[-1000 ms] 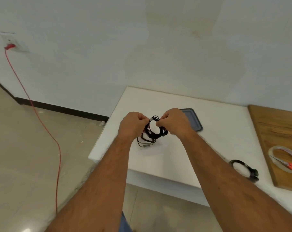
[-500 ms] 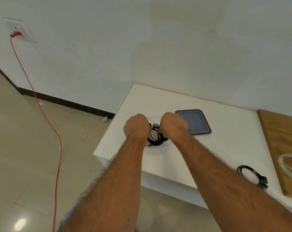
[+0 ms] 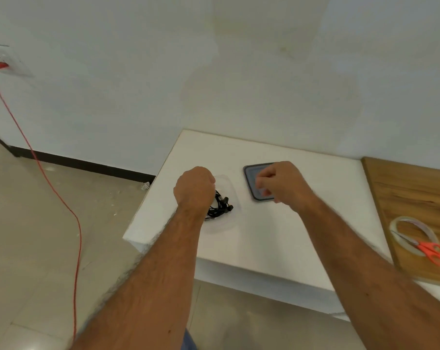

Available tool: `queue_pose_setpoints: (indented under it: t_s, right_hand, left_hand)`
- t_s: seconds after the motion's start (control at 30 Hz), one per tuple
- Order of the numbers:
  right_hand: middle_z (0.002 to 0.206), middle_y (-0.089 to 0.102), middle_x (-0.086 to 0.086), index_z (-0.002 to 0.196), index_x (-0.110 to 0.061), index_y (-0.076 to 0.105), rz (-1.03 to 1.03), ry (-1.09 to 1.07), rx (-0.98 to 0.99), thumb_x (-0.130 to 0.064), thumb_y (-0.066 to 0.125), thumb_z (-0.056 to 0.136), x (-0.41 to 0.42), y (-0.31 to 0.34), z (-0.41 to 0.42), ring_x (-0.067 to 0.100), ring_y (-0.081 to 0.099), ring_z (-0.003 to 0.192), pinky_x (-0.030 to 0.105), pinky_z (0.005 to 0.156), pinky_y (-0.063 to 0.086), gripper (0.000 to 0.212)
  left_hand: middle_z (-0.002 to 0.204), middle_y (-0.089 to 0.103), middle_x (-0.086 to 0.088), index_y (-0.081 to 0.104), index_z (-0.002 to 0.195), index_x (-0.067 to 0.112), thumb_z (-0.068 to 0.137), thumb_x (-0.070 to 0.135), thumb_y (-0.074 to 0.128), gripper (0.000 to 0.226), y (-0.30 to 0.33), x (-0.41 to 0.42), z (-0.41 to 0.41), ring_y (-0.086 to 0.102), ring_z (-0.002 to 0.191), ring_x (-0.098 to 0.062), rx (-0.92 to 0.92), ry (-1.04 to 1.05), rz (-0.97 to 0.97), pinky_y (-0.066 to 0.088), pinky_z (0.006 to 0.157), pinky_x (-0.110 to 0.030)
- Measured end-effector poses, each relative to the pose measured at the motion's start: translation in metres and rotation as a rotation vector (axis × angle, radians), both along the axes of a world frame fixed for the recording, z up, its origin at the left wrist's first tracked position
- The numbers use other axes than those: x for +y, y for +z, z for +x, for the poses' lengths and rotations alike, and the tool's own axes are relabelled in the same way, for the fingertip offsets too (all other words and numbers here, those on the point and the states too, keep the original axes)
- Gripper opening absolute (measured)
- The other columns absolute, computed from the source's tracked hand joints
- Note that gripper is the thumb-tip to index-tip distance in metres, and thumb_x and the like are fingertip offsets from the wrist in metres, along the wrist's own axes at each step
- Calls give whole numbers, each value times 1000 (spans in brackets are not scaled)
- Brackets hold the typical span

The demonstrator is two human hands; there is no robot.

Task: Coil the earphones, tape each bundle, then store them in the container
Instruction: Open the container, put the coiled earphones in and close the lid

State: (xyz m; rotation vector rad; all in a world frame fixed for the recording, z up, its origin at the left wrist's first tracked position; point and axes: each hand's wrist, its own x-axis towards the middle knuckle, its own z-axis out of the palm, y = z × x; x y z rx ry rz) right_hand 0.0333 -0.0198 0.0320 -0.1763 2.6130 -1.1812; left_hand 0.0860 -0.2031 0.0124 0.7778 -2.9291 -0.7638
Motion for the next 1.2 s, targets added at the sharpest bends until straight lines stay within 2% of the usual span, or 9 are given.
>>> queue_pose_setpoints:
  t_s: [0.03, 0.1, 0.27, 0.4, 0.53, 0.73, 0.83, 0.97, 1.2]
  right_hand:
    - [70, 69, 13, 71, -7, 71, 2, -26, 0, -8, 63, 77, 17, 2, 1, 23, 69, 61, 28, 50, 48, 10]
    - [77, 73, 8, 77, -12, 72, 2, -80, -19, -11, 65, 80, 53, 5, 5, 19, 72, 68, 31, 54, 51, 8]
    - [82, 73, 3, 84, -14, 71, 34, -248, -24, -11, 68, 84, 148, 1, 15, 16, 71, 69, 30, 54, 50, 4]
    - [82, 72, 3, 90, -14, 70, 81, -366, -36, -12, 68, 86, 207, -15, 28, 14, 70, 69, 30, 56, 52, 4]
    - [74, 72, 3, 89, -14, 71, 187, -381, -86, -16, 71, 84, 239, -32, 38, 10, 70, 65, 20, 43, 48, 5]
    - [71, 69, -2, 82, -21, 71, 324, -272, -181, -23, 75, 80, 247, -44, 39, 15, 67, 70, 36, 67, 58, 5]
    - [74, 69, -2, 81, -22, 72, 395, -218, -184, -30, 76, 80, 241, -47, 39, 15, 63, 68, 34, 68, 57, 10]
    - [78, 70, -3, 79, -21, 71, 497, -171, -170, -38, 76, 76, 234, -50, 38, 16, 67, 76, 32, 68, 57, 18]
    - [85, 69, 0, 86, -22, 70, 586, -122, -133, -23, 68, 77, 221, -58, 40, 20, 65, 84, 31, 68, 55, 10]
  left_hand:
    - [90, 60, -7, 68, 98, 10, 79, 3, 52, 27, 2, 8, -1, 61, 94, -28, 41, -28, 2, 56, 69, -39]
    - [84, 64, -7, 71, 91, 14, 84, 11, 53, 19, 5, 29, -3, 64, 88, -28, 72, -93, 23, 51, 59, -32]
    - [90, 72, 8, 72, 87, 26, 89, 32, 61, 13, -1, 92, -11, 66, 86, -16, 60, -279, 94, 54, 73, -32]
    - [86, 70, 10, 72, 89, 26, 90, 36, 61, 15, -9, 141, -12, 63, 80, -12, 66, -373, 123, 52, 69, -29]
    - [86, 71, 10, 72, 90, 25, 90, 39, 61, 18, -20, 187, -12, 64, 78, -10, 16, -463, 166, 54, 68, -29]
    - [101, 69, 8, 68, 103, 25, 89, 44, 59, 25, -40, 238, -6, 61, 91, -13, -81, -528, 127, 44, 72, -27]
    - [109, 68, 6, 66, 112, 25, 89, 44, 60, 31, -46, 247, -7, 61, 100, -16, -108, -527, 96, 47, 78, -29]
    - [101, 69, 6, 67, 105, 23, 88, 40, 63, 25, -50, 257, -6, 62, 93, -17, -146, -550, 80, 50, 76, -29]
    - [98, 70, 6, 69, 103, 24, 88, 30, 65, 17, -54, 260, -4, 63, 90, -15, -126, -560, 116, 52, 77, -31]
